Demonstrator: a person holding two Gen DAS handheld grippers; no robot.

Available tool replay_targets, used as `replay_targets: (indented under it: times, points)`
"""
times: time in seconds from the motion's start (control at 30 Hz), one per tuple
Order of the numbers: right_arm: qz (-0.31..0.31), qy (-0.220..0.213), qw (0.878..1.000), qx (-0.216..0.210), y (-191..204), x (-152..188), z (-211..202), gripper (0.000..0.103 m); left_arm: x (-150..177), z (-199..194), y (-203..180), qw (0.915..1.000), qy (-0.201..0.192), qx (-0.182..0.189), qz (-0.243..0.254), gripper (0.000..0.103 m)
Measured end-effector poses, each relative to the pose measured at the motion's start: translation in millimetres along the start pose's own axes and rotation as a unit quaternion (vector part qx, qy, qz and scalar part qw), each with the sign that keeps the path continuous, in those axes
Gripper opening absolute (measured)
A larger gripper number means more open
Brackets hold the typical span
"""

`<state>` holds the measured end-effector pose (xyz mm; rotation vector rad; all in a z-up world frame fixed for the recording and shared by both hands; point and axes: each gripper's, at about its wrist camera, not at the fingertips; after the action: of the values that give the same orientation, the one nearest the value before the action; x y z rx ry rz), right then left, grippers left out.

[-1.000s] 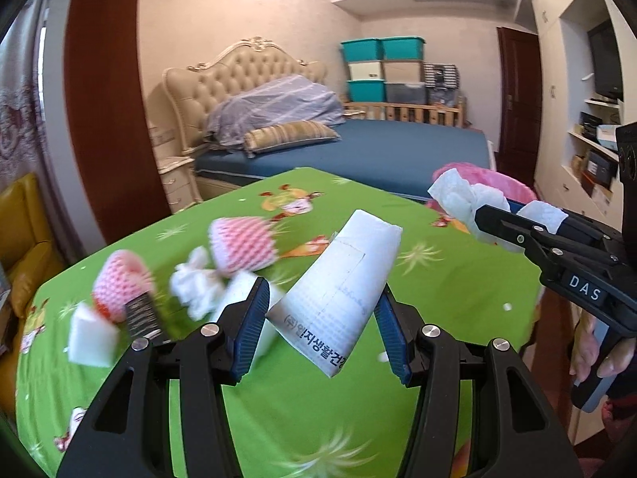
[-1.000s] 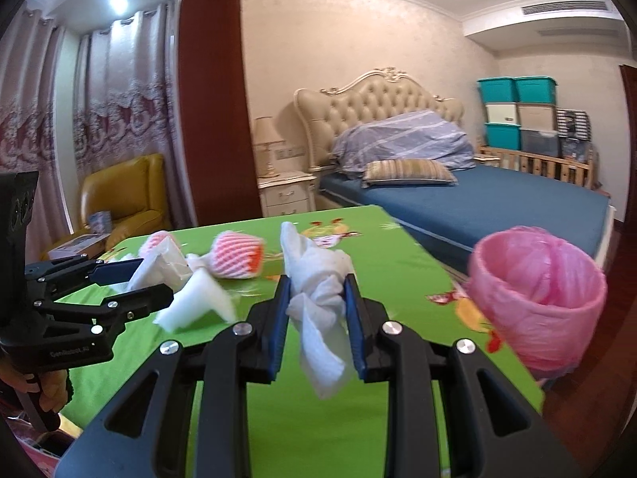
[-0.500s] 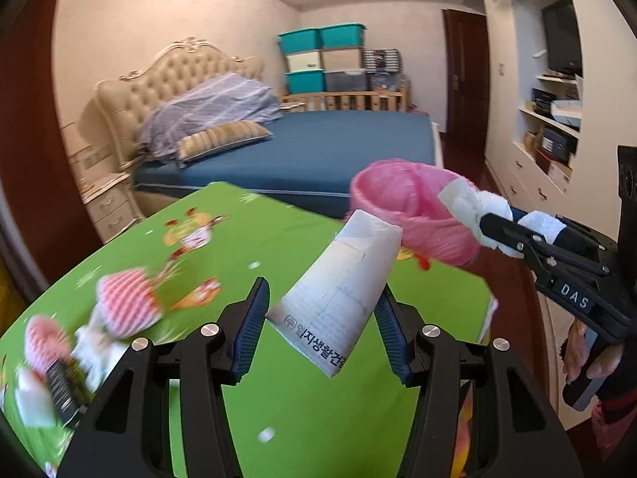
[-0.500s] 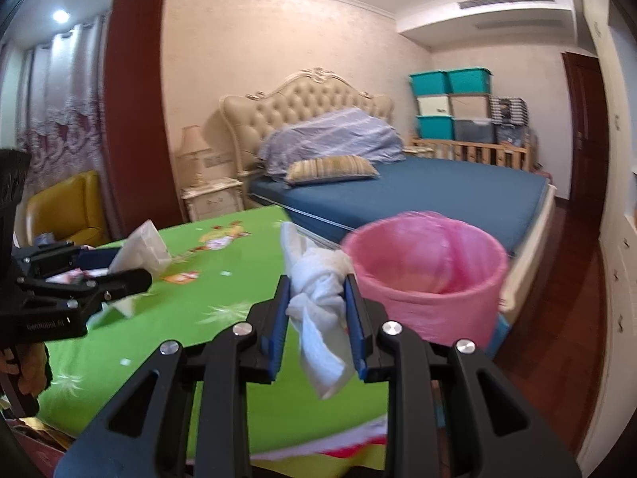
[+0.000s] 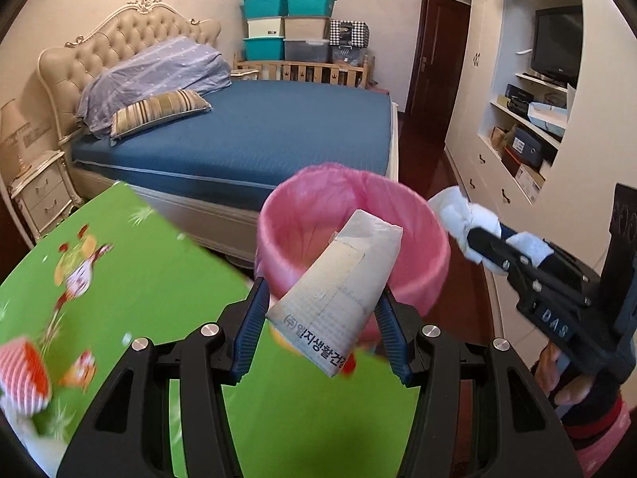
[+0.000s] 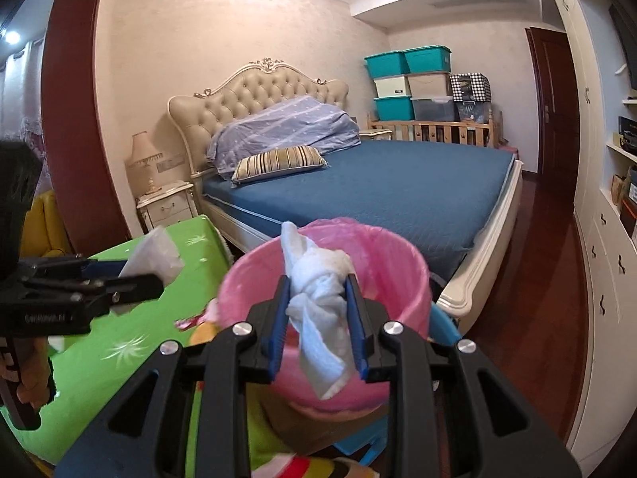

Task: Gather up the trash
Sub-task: 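Open both tools to drop the packet and tissue into the bin, then move both tools back over the table toward the remaining trash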

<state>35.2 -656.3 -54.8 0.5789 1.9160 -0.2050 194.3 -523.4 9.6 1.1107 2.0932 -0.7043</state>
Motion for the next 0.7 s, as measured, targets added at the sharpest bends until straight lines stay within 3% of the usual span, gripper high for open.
replay_targets:
  times: [0.3,0.37,0.4,0.43,0.47,0.5,0.53,0.6,0.7]
  points:
    - [-0.011,0.024,1.0,-0.002,-11,-21,52,0.03,-53,56,6,0.9991,-0.002,-0.001,-0.043,0.051]
    - [-0.016,0.02,1.0,-0.007,-11,-24,61,0.041,-62,67,7,0.9987,-0.008,0.005,-0.05,0.052]
    - [-0.02,0.019,1.0,-0.006,-9,-24,63,0.059,-64,71,7,0.9986,-0.009,0.008,-0.051,0.052]
    - [-0.023,0.019,1.0,0.0,-10,-24,67,0.076,-68,77,8,0.9985,-0.008,0.01,-0.053,0.055]
    - [-0.023,0.018,1.0,0.003,-12,-25,70,0.077,-71,83,10,0.9982,-0.004,0.007,-0.059,0.059]
    - [-0.019,0.014,1.0,0.003,-16,-26,70,0.077,-72,84,12,0.9979,-0.006,0.003,-0.064,0.07]
    - [-0.013,0.012,1.0,0.003,-18,-27,70,0.077,-73,82,15,0.9974,-0.016,-0.001,-0.07,0.083]
    - [0.003,0.002,1.0,0.005,-28,-28,58,0.077,-69,68,22,0.9963,-0.045,-0.005,-0.074,0.094]
    - [0.019,-0.021,1.0,0.006,-35,-30,28,0.081,-60,43,32,0.9966,-0.054,-0.018,-0.059,0.094]
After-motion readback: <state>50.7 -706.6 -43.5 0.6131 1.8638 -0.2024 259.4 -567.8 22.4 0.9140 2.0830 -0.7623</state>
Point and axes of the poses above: each gripper's, at about its wrist camera, not at the fingertips, and z roughly the way its jaws point, y to its left, x to its underside, and after that the axes turned 7 degrees about x, right-handed
